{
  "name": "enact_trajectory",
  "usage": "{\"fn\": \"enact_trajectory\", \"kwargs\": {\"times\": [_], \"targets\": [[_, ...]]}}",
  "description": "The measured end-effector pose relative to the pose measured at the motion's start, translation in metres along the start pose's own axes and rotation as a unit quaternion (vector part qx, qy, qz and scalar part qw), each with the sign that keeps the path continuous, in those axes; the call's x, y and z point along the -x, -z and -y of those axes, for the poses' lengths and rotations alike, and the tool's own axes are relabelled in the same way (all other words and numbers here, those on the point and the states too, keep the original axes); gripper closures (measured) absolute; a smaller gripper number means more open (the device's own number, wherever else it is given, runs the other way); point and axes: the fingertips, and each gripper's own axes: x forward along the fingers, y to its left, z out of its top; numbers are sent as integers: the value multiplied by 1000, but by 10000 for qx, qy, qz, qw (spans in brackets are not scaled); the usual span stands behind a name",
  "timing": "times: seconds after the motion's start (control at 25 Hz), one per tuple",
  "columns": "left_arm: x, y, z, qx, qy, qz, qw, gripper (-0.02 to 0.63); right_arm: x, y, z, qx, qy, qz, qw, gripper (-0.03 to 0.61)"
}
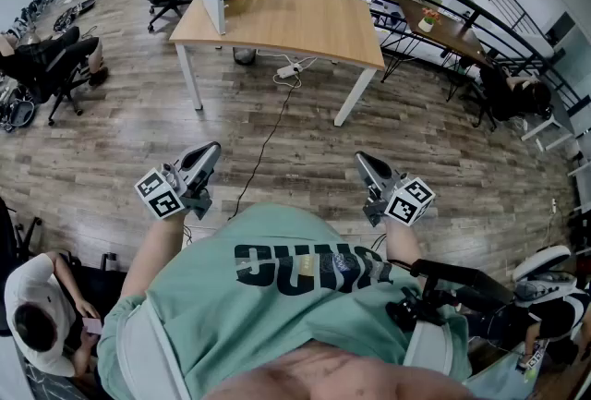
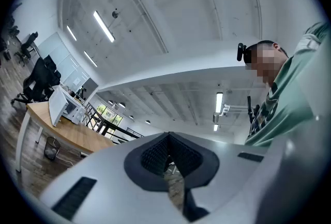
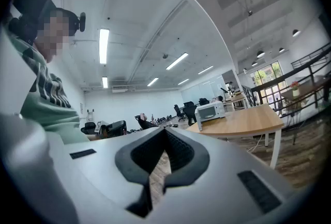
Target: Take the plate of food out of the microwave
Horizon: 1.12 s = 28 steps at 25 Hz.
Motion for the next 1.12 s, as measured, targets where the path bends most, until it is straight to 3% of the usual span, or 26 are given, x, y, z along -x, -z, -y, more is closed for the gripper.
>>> {"fn": "enact_trajectory", "kwargs": {"times": [0.56, 1.12], "targets": [[9, 1, 5, 65, 17, -42, 10000, 611, 1, 5, -11, -49, 15, -79, 10000, 572], [-18, 14, 22, 80, 176, -309, 9993, 611, 24, 2, 0, 48, 115, 75, 9999, 572]]}}
